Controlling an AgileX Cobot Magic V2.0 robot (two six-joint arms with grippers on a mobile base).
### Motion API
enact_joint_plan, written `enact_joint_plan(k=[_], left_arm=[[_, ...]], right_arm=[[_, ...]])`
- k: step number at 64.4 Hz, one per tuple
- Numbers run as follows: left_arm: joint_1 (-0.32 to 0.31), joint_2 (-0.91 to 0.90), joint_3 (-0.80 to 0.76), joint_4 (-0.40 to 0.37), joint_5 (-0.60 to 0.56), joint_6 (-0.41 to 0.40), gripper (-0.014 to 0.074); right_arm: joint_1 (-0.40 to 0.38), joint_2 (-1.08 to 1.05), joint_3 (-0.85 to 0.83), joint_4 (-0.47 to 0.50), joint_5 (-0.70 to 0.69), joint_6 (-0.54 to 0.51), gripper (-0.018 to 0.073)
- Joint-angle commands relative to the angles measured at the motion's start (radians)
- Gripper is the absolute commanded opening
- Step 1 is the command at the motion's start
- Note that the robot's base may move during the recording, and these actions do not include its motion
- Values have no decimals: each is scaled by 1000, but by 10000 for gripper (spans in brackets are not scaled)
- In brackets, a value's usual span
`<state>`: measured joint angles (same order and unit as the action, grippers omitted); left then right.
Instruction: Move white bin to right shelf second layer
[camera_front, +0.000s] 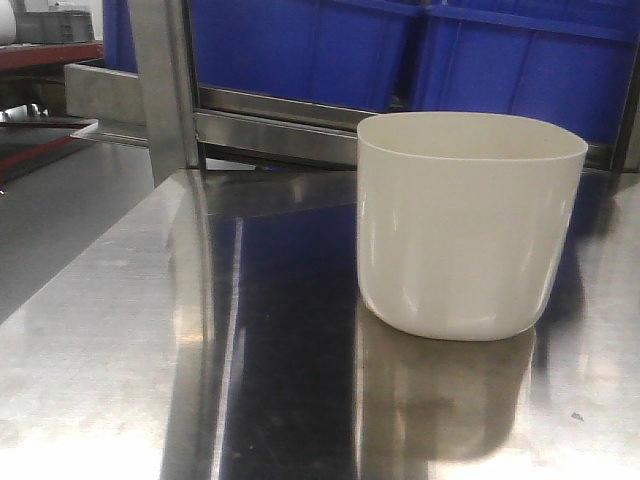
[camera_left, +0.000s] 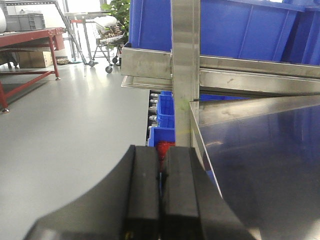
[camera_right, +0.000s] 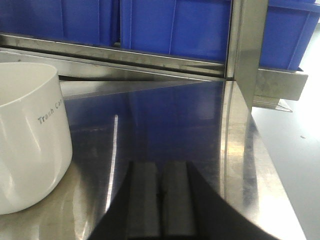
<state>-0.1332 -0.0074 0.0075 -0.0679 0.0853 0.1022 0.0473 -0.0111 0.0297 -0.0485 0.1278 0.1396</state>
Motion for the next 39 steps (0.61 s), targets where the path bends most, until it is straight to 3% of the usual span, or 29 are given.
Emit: enact_joint_plan(k=[1,39], left_arm=[[-3,-14,37,-6,-85,-3,85],[-3,-14,37,-6,-85,-3,85]], right_arm=[[-4,-19,-16,-14,-94,-7,49],[-4,-19,-16,-17,-93,-9,49]])
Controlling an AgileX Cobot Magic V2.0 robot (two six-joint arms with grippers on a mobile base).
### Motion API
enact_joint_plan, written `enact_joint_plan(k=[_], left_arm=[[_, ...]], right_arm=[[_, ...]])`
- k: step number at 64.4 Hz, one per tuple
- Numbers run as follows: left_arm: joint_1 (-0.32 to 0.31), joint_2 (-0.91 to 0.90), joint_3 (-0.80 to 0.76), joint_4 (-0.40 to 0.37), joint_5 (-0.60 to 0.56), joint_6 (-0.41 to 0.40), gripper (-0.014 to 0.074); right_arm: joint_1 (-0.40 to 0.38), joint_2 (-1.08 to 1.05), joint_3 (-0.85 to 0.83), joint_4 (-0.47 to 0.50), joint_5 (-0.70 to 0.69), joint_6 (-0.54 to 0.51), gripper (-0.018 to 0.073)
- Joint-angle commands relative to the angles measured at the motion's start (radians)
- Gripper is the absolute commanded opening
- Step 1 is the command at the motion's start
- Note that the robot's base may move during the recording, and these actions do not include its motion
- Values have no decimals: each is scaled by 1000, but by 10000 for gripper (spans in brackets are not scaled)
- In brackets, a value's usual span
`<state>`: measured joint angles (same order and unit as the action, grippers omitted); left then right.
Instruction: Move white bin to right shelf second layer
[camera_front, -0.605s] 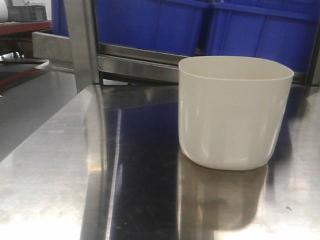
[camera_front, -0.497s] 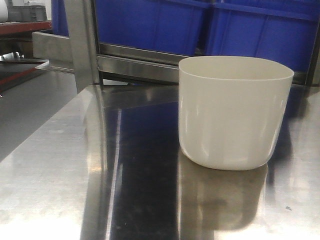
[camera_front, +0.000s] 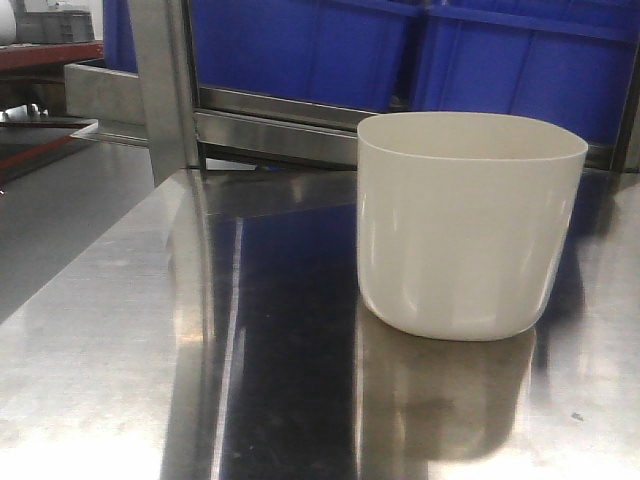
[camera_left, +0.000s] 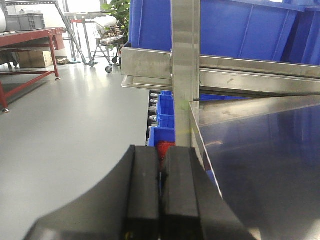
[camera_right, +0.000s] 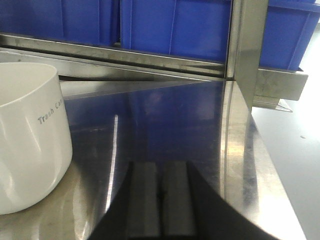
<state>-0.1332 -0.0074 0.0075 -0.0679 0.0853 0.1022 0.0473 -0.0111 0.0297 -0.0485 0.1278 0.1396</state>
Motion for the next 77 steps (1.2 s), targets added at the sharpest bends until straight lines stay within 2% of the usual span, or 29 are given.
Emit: enact_joint_plan(k=[1,37,50,53,60,66,77], left_arm=[[-3,-14,37,-6,-85,-3,85],[-3,-14,37,-6,-85,-3,85],[-3,-14,37,-6,-85,-3,85],[-3,-14,37,-6,-85,-3,85],[-3,-14,37,-6,-85,-3,85],[-3,-14,37,-6,-85,-3,85],[-3,-14,37,-6,-85,-3,85]], right_arm=[[-4,-19,-16,-20,-93,-9,49],[-4,-19,-16,-27,-122,-9,49],[-4,29,-36,-25,-351,-8,49],[-4,72,-68,-25,-363,-7,49],[-3,230,-176,-21,-348,23,49],[-1,382,-315,-22,-279,23,49],[4,661,-630,38,-32,27,49]])
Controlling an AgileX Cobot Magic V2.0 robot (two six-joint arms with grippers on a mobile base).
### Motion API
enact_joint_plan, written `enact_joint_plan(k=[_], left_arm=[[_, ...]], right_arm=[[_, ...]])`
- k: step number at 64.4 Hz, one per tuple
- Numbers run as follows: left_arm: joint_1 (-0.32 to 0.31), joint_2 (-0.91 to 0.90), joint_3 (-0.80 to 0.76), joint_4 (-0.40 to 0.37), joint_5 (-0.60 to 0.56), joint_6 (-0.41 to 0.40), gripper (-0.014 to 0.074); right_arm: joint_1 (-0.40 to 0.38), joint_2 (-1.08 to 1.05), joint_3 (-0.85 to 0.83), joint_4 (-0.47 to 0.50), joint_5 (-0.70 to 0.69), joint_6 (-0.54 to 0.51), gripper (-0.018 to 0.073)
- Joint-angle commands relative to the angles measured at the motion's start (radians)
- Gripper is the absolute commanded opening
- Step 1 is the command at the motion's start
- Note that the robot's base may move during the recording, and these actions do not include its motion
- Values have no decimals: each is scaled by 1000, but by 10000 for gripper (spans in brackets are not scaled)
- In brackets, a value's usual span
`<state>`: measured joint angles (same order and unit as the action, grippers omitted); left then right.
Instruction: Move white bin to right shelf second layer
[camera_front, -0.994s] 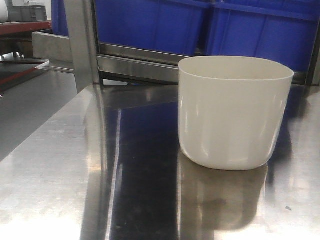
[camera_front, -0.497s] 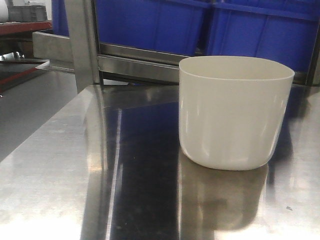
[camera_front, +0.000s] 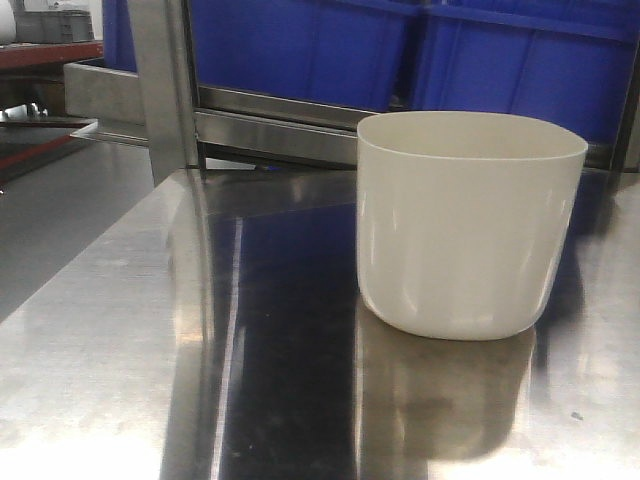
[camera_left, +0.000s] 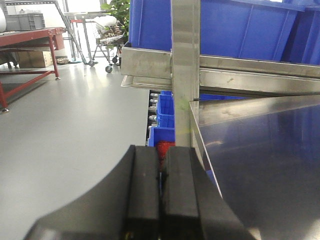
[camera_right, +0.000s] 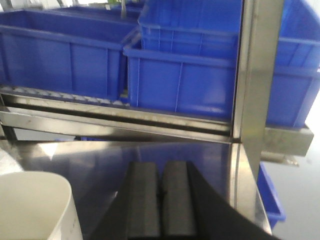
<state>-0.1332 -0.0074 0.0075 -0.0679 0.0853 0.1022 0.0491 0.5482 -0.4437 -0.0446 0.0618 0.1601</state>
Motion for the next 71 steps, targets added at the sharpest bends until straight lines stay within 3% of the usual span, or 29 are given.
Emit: enact_joint_plan(k=[1,8,17,31,35,39,44,49,71], left_arm=[[-3,-14,37,-6,-85,-3,85],[-3,-14,37,-6,-85,-3,85],[-3,-14,37,-6,-85,-3,85],[-3,-14,37,-6,-85,-3,85],[-3,-14,37,-6,-85,-3,85],[-3,-14,37,-6,-85,-3,85],[-3,-14,37,-6,-85,-3,85],[-3,-14,37,-6,-85,-3,85],[-3,-14,37,-6,-85,-3,85]], right_arm=[[2,134,-197,45,71,7,49],[2,309,-410,137,276,7,49],[25,502,-611,137,439,6,49],[143,695,-809,137,681,6,60],[176,730,-831,137,726,0,131],[199,753,-833,127,741,-26,267],[214,774,-833,106,741,-32,503],[217,785,-833,94,740,-32,625],[219,798,-833,93,801,-31,592]])
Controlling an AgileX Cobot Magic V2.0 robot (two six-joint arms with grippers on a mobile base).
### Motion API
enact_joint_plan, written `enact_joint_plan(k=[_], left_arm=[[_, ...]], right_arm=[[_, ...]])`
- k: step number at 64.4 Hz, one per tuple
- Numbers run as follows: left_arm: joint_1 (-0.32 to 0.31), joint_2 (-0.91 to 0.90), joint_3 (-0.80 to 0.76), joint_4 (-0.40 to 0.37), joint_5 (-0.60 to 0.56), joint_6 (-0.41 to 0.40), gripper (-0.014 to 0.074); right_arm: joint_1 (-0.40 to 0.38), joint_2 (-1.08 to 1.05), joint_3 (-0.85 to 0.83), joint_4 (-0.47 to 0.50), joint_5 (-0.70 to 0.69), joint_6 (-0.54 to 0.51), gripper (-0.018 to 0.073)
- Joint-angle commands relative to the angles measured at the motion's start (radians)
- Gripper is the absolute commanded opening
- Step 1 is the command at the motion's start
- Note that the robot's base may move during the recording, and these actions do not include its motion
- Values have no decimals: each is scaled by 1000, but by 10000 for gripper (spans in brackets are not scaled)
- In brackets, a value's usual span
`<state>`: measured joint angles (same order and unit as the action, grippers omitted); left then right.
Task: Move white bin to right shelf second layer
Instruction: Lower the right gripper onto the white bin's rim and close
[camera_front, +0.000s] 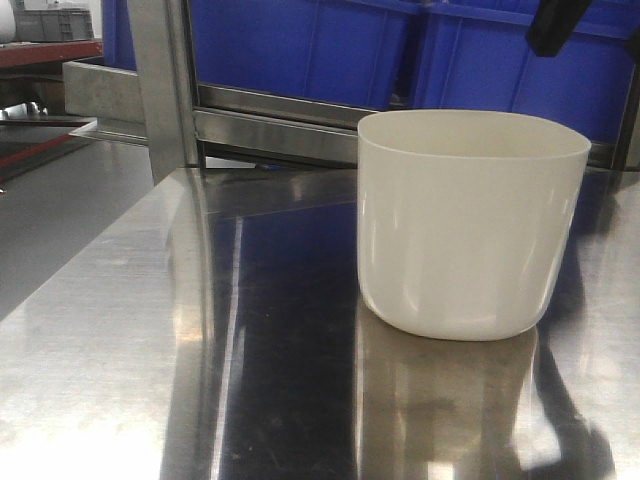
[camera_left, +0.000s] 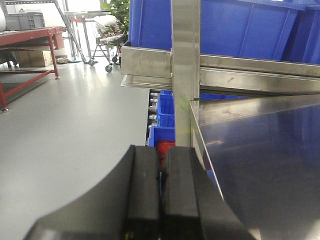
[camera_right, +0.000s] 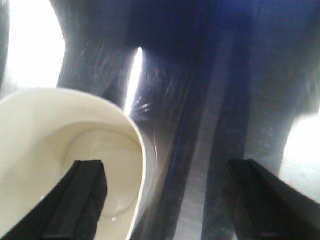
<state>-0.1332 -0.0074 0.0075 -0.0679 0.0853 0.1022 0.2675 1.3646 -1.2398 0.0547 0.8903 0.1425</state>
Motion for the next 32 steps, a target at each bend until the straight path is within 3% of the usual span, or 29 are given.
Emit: enact_joint_plan(k=[1,32], left_arm=[[-3,-14,37,-6,-85,-3,85],[-3,-14,37,-6,-85,-3,85]], right_arm=[[1,-16,-37,-6,-25,-13,592],[59,114,-37,-8,-10,-13,592]])
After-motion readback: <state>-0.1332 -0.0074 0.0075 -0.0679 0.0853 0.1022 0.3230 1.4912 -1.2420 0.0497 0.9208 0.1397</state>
